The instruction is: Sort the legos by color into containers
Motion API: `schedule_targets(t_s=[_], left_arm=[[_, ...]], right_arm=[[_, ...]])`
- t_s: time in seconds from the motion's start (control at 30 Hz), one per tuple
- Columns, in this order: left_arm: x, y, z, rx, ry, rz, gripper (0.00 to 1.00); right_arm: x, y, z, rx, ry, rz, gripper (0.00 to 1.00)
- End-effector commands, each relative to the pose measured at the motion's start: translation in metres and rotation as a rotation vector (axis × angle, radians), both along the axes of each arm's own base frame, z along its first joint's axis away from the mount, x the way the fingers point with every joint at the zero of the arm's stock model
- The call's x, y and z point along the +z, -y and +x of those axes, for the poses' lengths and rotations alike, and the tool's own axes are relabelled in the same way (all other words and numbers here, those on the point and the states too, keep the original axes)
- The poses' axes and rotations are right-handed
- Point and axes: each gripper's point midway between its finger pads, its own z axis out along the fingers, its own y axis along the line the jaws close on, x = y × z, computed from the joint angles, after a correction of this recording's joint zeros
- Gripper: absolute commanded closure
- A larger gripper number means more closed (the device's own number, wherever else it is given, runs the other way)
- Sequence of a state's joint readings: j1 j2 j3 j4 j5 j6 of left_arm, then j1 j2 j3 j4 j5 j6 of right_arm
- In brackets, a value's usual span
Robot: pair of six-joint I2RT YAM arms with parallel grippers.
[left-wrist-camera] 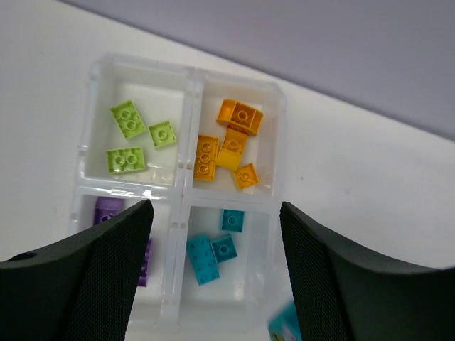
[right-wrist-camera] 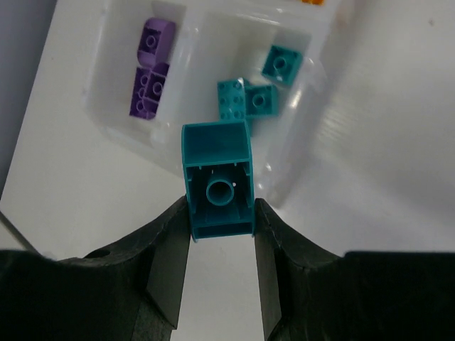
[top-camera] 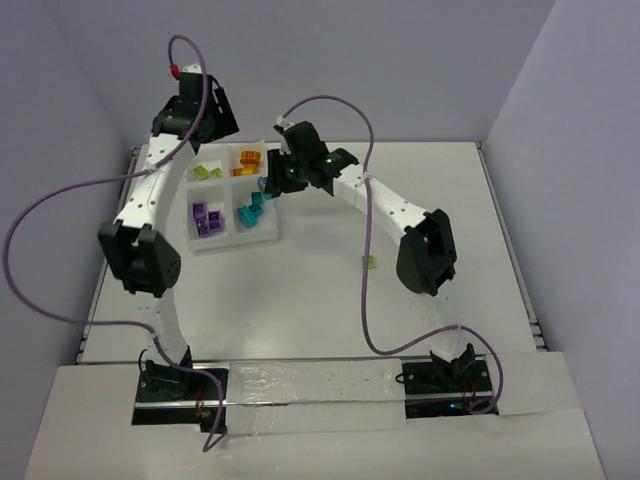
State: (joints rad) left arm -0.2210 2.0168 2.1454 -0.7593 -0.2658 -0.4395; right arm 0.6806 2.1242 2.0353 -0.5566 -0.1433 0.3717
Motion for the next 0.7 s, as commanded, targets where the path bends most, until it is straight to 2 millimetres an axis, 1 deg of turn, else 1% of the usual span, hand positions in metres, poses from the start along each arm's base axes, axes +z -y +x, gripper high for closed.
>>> schedule_targets(t_s=[0.0, 0.03, 0.07, 0.13, 0.17, 0.2, 0.3, 0.4, 0.47, 0.53, 0.57, 0.6, 0.67], left_arm=[[0.069, -0.018, -0.045, 0.061, 0.127, -0.036, 0.21], [0.073, -0.02, -0.055, 0.065, 0.13, -0.043, 0.21], [0.074, -0.02, -0.061, 0.065, 0.128, -0.047, 0.21], [0.073, -0.021, -0.074, 0.073, 0.113, -0.066, 0.21], [0.073, -0.022, -0.082, 0.075, 0.106, -0.074, 0.21], [0.071, -0.02, -0.088, 0.071, 0.098, -0.089, 0.21], [0.064, -0.02, -0.104, 0.062, 0.083, -0.108, 0.21], [0.057, -0.021, -0.112, 0.066, 0.065, -0.112, 0.21], [0.049, -0.02, -0.117, 0.06, 0.042, -0.113, 0.21], [0.043, -0.014, -0.121, 0.04, 0.022, -0.107, 0.23], [0.037, -0.009, -0.123, 0.024, 0.005, -0.102, 0.23], [0.033, -0.001, -0.127, 0.005, -0.009, -0.097, 0.24], [0.025, 0.018, -0.134, -0.035, -0.03, -0.087, 0.24]], right_arm=[[0.001, -0.036, 0.007, 0.051, 0.032, 0.014, 0.89], [-0.004, -0.043, 0.01, 0.056, 0.027, 0.018, 0.85], [-0.008, -0.047, 0.011, 0.058, 0.022, 0.02, 0.79], [-0.014, -0.056, 0.012, 0.077, 0.012, 0.036, 0.6], [-0.017, -0.06, 0.015, 0.081, 0.014, 0.043, 0.45], [-0.017, -0.064, 0.016, 0.084, 0.019, 0.049, 0.37], [-0.011, -0.069, 0.02, 0.074, 0.041, 0.064, 0.22], [-0.002, -0.066, 0.025, 0.053, 0.064, 0.068, 0.17], [0.012, -0.061, 0.026, 0.037, 0.084, 0.073, 0.16], [0.024, -0.051, 0.025, 0.013, 0.096, 0.067, 0.16], [0.045, -0.038, 0.023, -0.012, 0.118, 0.076, 0.17], [0.053, -0.024, 0.021, -0.043, 0.123, 0.069, 0.17], [0.042, 0.008, 0.019, -0.113, 0.099, 0.023, 0.17]])
